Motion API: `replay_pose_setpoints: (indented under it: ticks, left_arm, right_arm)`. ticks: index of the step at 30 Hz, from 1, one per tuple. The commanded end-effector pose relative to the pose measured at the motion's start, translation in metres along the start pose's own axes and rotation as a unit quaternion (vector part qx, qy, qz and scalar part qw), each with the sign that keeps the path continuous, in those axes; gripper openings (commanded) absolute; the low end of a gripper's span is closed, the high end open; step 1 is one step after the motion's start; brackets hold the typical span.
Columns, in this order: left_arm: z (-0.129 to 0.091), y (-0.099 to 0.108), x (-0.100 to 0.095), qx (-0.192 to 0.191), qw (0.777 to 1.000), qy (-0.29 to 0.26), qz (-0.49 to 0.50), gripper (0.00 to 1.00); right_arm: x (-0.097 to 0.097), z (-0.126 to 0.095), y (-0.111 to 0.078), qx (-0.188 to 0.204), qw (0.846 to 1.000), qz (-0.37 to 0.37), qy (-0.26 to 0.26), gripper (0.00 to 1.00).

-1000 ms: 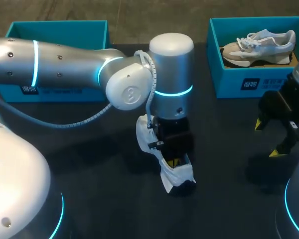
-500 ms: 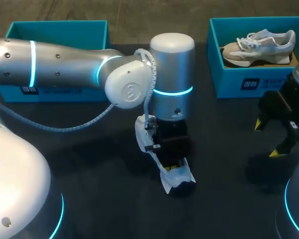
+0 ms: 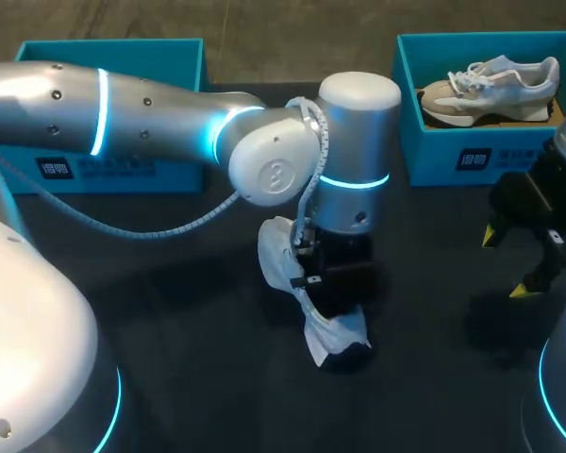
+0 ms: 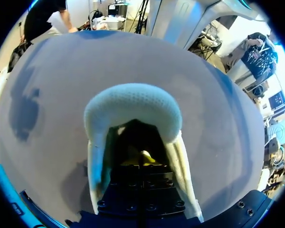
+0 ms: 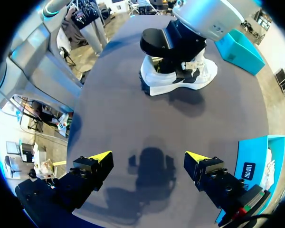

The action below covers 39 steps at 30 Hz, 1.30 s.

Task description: Take the shoe out of the shoebox, open the shoe tongue, remove and reinsert the insole, then place the shoe into the shoebox

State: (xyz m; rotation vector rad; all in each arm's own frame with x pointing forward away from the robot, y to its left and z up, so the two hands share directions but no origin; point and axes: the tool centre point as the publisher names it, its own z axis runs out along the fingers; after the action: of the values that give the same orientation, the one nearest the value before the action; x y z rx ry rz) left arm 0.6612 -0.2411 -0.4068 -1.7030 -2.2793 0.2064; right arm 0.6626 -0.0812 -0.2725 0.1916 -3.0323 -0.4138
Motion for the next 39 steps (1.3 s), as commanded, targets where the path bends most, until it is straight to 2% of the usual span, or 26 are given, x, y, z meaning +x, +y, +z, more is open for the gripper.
replay_pose_setpoints:
  ticks: [1, 6, 10, 28, 31, 39]
  left_arm:
    - [-0.009, 0.000, 0.004, -0.012, 0.999, -0.030, -0.001, 0.00]
    - [-0.028, -0.002, 0.008, -0.024, 0.999, -0.046, -0.002, 0.00]
    - [-0.032, 0.000, 0.008, -0.025, 0.999, -0.048, -0.004, 0.00]
    - [0.005, 0.005, -0.001, -0.013, 1.000, -0.010, -0.017, 0.00]
    - [-0.004, 0.004, 0.002, -0.020, 0.999, -0.020, -0.019, 0.00]
    - [-0.044, -0.002, 0.015, -0.046, 0.996, -0.067, -0.024, 0.00]
  right_arm:
    - [0.000, 0.001, 0.000, 0.001, 1.000, 0.001, 0.000, 1.00]
    - [0.000, 0.001, 0.000, 0.001, 1.000, 0.001, 0.000, 1.00]
    - [0.000, 0.001, 0.000, 0.001, 1.000, 0.001, 0.000, 1.00]
    - [0.000, 0.001, 0.000, 0.001, 1.000, 0.001, 0.000, 1.00]
    - [0.000, 0.001, 0.000, 0.001, 1.000, 0.001, 0.000, 1.00]
    - [0.000, 0.001, 0.000, 0.001, 1.000, 0.001, 0.000, 1.00]
